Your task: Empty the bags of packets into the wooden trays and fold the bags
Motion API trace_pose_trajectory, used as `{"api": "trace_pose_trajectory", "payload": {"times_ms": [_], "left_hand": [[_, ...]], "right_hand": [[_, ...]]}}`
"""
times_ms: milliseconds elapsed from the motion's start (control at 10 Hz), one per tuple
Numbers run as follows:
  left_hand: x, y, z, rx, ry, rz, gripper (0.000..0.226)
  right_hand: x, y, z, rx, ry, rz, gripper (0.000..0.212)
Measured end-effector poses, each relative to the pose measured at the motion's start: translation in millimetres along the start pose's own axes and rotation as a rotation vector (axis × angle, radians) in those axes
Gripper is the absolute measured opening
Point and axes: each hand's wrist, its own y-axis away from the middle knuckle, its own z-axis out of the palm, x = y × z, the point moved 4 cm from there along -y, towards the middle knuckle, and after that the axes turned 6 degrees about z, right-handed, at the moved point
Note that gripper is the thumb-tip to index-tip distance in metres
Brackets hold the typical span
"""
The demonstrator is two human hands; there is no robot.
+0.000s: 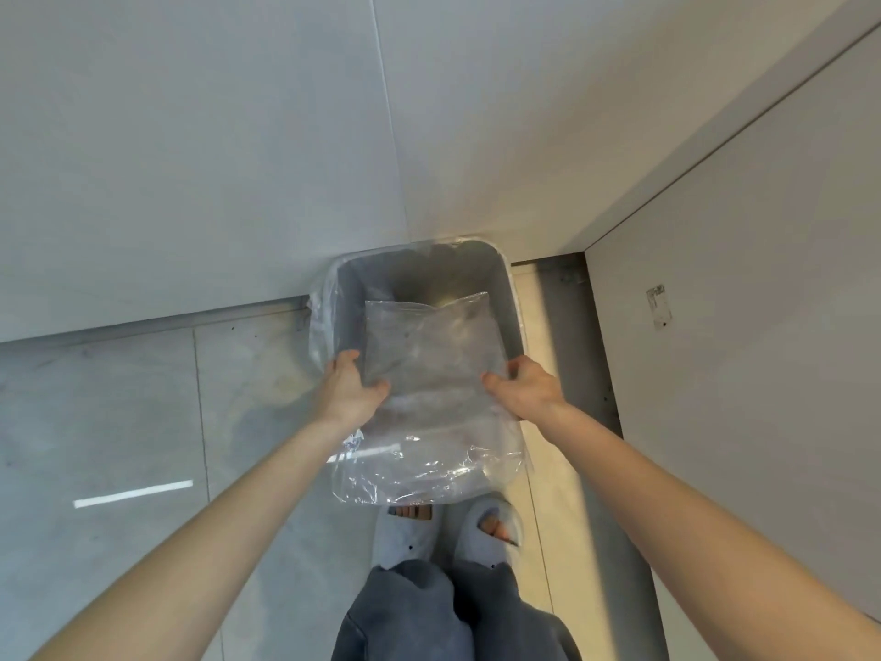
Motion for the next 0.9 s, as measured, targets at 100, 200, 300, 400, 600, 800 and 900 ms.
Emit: {"api": "trace_pose_trajectory", "payload": {"times_ms": [100, 200, 300, 400, 600, 800, 900], "left_hand": [[-3, -14, 16, -0.048, -0.075, 0.035, 0.061], [-6, -21, 24, -0.083, -0.111, 0.040, 0.062], [-5, -24, 32, -0.128, -0.223, 0.086, 0.057], [1, -20, 33, -0.139, -0.325, 0.134, 0.053], [31, 12, 18, -0.192, -0.433, 0.234, 0.050], [68, 64, -6, -0.223, -0.542, 0.327, 0.053], [95, 90, -23, -0.217, -0.600, 0.368, 0.058]], "right_hand": [[4, -20, 10, -0.045, 0.035, 0.030, 0.050], [4, -26, 14, -0.070, 0.082, 0.024, 0.054], [-2, -28, 15, -0.088, 0.107, 0.015, 0.058], [-6, -23, 13, -0.112, 0.102, 0.010, 0.056], [-10, 17, -8, -0.098, 0.143, -0.033, 0.048], [-8, 79, -40, -0.011, 0.350, -0.131, 0.052], [-11, 116, -68, 0.082, 0.487, -0.190, 0.062]]}}
